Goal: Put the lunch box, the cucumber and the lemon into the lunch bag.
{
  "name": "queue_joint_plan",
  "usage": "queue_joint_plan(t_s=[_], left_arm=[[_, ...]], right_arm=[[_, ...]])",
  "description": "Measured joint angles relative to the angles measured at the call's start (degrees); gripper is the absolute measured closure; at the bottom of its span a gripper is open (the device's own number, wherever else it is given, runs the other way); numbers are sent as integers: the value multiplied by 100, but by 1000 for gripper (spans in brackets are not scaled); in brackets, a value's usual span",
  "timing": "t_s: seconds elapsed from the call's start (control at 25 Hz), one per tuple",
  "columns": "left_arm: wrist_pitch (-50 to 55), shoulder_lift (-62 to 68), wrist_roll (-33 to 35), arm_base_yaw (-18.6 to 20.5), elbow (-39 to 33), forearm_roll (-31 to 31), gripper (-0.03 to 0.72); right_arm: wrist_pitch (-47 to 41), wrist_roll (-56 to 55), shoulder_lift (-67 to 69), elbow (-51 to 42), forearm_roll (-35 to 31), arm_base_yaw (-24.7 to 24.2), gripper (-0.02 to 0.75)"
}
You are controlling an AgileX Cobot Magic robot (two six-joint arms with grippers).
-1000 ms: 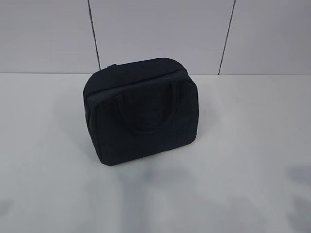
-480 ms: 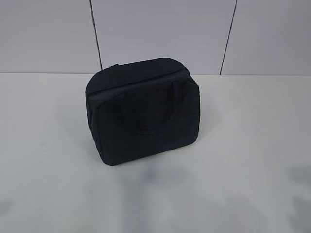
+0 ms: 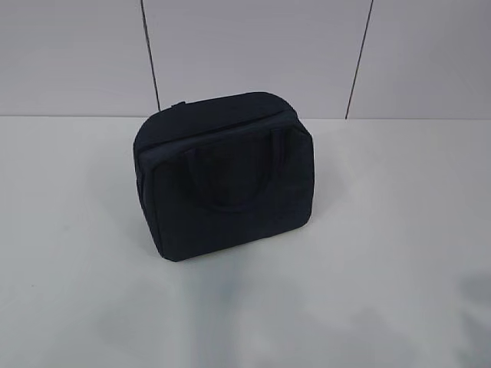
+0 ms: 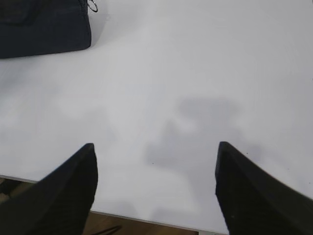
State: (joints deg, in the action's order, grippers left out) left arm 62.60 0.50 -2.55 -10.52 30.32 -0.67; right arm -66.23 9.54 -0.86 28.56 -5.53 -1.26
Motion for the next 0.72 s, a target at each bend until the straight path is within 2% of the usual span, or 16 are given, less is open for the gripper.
queue_joint_plan(t_s=[0.12,0.24,0.72], left_arm=[[0,-11,0,485,-14,0,283],[0,-11,0,729,-14,0,284],[0,-11,0,793,-14,0,284]], right_arm=[[0,0,-10,0,0,0,157],[0,0,-10,0,0,0,157],[0,0,-10,0,0,0,157]])
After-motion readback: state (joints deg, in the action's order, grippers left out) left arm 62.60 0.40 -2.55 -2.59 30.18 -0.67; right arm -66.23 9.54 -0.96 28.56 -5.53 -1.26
